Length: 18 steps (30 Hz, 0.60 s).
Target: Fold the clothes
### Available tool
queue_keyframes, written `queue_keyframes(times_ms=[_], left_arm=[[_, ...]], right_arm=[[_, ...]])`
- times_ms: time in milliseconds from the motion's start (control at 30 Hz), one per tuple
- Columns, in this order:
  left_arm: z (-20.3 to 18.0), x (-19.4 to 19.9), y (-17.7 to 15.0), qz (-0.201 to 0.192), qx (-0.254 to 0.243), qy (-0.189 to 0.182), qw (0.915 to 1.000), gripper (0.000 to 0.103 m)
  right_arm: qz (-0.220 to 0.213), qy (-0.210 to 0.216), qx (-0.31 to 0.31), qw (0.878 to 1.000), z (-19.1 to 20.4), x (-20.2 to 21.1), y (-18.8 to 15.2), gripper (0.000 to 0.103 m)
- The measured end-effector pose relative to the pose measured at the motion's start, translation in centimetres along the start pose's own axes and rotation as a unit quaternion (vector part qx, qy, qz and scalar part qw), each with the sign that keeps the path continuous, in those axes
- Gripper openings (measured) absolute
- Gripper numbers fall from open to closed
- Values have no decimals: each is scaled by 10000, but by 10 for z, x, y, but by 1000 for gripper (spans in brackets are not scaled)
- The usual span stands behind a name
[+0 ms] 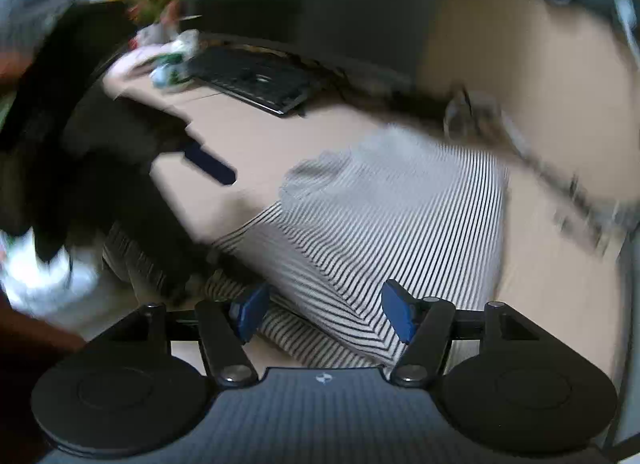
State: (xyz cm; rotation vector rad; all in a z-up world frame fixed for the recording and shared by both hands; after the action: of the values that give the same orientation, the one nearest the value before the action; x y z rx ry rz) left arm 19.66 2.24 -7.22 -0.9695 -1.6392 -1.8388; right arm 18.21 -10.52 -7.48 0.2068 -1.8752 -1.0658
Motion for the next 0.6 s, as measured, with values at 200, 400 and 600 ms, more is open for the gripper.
queue_keyframes(times_ms=[200, 400, 600], left_arm=[[24, 1, -9, 171, 540, 79, 9984, 103], [45, 17, -8, 7, 1011, 109, 9948, 103], [56, 29, -2, -152, 1266, 129, 9918, 103]], right_arm=[[-101, -346, 979, 9945, 27, -11, -3, 36], [-537, -589, 328, 9963, 5, -10, 30, 13], [-2, -26, 594, 9982, 30, -32, 8, 14]])
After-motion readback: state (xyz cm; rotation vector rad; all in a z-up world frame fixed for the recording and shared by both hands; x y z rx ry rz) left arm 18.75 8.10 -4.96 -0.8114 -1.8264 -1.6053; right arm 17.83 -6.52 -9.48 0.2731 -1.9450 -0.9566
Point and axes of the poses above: each gripper's, at about its wrist camera, not at the fingertips, and x roughly against the way its jaws point, z to its left, y to its top, the point moved 5 cm from there along -x, roughly the way its jaws point, and after that the axes turned 2 degrees about x, right-handed, at the moved point
